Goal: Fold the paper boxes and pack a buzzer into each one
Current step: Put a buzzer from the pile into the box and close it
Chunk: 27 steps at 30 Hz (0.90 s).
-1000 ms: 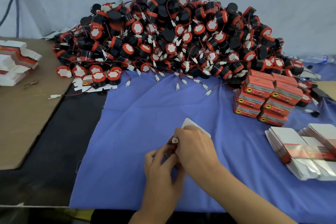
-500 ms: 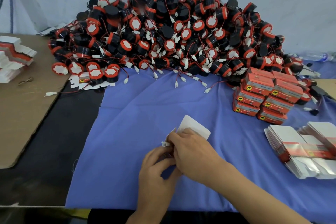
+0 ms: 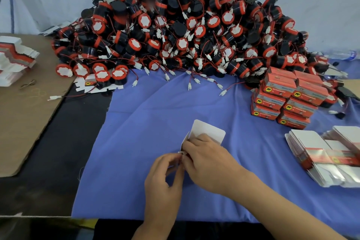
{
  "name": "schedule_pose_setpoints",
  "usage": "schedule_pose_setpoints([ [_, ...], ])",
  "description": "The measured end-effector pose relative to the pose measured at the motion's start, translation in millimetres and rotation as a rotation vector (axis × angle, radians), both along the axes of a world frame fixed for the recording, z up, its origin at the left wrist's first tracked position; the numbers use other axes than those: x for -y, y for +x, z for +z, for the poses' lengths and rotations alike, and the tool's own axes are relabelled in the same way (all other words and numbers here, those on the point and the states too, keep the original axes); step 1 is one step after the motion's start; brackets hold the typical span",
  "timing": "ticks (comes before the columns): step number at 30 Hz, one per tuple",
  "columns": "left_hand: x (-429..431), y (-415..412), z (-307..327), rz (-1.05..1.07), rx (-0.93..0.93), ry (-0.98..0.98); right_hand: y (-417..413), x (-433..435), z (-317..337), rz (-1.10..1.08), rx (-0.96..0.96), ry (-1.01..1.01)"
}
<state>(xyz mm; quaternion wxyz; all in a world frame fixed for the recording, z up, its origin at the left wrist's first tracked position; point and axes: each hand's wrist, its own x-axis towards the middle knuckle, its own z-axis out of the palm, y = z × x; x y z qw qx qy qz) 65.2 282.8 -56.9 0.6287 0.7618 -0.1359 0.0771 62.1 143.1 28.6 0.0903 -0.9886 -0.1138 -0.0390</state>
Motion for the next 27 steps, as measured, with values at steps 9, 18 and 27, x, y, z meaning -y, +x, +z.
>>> schedule_pose_setpoints([
  [9, 8, -2, 9, -0.094, -0.193, 0.025, 1, 4, -2, -0.151, 0.015, 0.277],
  [18, 23, 12, 13, 0.021, -0.315, 0.061, -13, 18, -5, -0.433, 0.109, 0.492],
  [27, 22, 12, 12, -0.037, -0.339, 0.052, -15, 8, -5, -0.361, 0.091, 0.201],
])
